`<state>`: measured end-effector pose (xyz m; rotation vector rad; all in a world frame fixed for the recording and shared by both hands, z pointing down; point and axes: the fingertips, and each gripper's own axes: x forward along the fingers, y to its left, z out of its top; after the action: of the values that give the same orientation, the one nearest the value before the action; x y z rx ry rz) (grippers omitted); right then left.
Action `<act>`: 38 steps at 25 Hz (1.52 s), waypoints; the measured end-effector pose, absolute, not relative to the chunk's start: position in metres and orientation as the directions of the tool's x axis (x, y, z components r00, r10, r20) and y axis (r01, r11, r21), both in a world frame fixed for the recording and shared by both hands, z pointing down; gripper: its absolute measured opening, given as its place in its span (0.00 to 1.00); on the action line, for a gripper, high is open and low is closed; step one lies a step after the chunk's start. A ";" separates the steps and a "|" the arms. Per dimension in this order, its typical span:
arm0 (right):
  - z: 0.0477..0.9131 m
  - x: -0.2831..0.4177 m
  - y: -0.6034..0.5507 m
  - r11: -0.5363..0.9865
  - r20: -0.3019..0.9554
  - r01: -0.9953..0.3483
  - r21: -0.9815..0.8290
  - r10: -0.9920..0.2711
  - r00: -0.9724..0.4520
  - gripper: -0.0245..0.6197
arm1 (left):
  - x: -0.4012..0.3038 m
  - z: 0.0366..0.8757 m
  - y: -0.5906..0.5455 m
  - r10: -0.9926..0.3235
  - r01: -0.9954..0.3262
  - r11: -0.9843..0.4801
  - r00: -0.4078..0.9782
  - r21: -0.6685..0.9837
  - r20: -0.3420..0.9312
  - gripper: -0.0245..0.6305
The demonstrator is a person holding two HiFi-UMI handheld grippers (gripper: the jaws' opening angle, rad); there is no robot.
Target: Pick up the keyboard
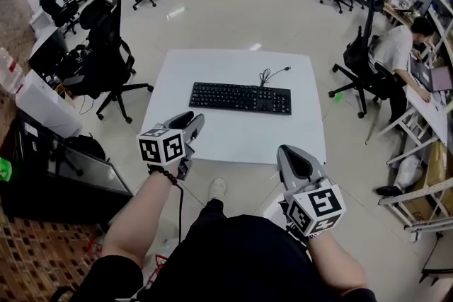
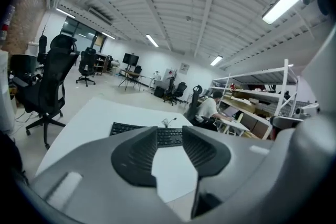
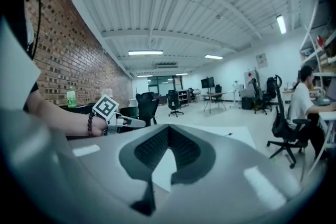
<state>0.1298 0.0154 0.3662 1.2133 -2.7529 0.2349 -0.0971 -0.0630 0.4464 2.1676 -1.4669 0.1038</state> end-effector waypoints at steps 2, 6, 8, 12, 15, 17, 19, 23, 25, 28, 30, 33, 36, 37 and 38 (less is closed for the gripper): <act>0.374 0.128 -0.001 0.652 0.199 -0.752 -0.103 -0.727 -0.657 0.04 | -0.117 0.467 -0.090 -0.837 -0.888 -0.242 0.395 0.390 0.379 0.25; 0.389 0.117 -0.040 0.615 0.253 -0.777 -0.136 -0.736 -0.628 0.04 | -0.157 0.514 -0.143 -0.806 -0.885 -0.153 0.369 0.439 0.463 0.29; 0.394 0.107 -0.061 0.601 0.274 -0.786 -0.145 -0.739 -0.615 0.04 | -0.175 0.535 -0.170 -0.781 -0.868 -0.121 0.382 0.482 0.493 0.30; 0.407 0.087 -0.098 0.571 0.316 -0.804 -0.167 -0.741 -0.592 0.04 | -0.199 0.579 -0.212 -0.721 -0.845 -0.070 0.409 0.530 0.559 0.30; 0.417 0.075 -0.120 0.549 0.345 -0.815 -0.186 -0.740 -0.577 0.04 | -0.208 0.611 -0.234 -0.670 -0.838 -0.047 0.430 0.543 0.606 0.30; 0.423 0.068 -0.133 0.536 0.360 -0.822 -0.193 -0.741 -0.568 0.04 | -0.212 0.628 -0.246 -0.642 -0.831 -0.038 0.447 0.556 0.624 0.30; 0.427 0.062 -0.143 0.524 0.373 -0.829 -0.196 -0.742 -0.557 0.04 | -0.215 0.642 -0.255 -0.618 -0.825 -0.029 0.459 0.565 0.638 0.30; 0.433 0.058 -0.160 0.492 0.396 -0.847 -0.200 -0.750 -0.529 0.04 | -0.218 0.663 -0.265 -0.576 -0.824 -0.025 0.475 0.566 0.665 0.30; 0.436 0.057 -0.166 0.478 0.405 -0.855 -0.201 -0.754 -0.517 0.04 | -0.217 0.669 -0.269 -0.559 -0.819 -0.034 0.491 0.573 0.668 0.30; 0.439 0.055 -0.172 0.464 0.413 -0.862 -0.203 -0.757 -0.505 0.04 | -0.213 0.673 -0.272 -0.544 -0.806 -0.044 0.515 0.591 0.662 0.29; 0.440 0.053 -0.176 0.461 0.418 -0.864 -0.205 -0.757 -0.503 0.04 | -0.212 0.673 -0.271 -0.539 -0.798 -0.039 0.523 0.601 0.660 0.28; 0.444 0.049 -0.179 0.459 0.422 -0.863 -0.212 -0.753 -0.504 0.04 | -0.213 0.669 -0.270 -0.544 -0.796 -0.037 0.523 0.604 0.656 0.25; 0.451 0.047 -0.181 0.454 0.427 -0.861 -0.230 -0.748 -0.508 0.04 | -0.211 0.653 -0.270 -0.565 -0.798 -0.055 0.520 0.600 0.640 0.24; 0.454 0.047 -0.182 0.449 0.430 -0.860 -0.241 -0.745 -0.509 0.04 | -0.211 0.647 -0.269 -0.571 -0.797 -0.057 0.520 0.601 0.635 0.23; 0.457 0.046 -0.182 0.444 0.434 -0.860 -0.254 -0.742 -0.511 0.04 | -0.211 0.641 -0.268 -0.576 -0.794 -0.054 0.520 0.606 0.630 0.21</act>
<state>0.0464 -0.1824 0.4569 1.3857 -2.4387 0.6539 -0.2112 -0.2678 0.6413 1.7394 -1.1567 0.2665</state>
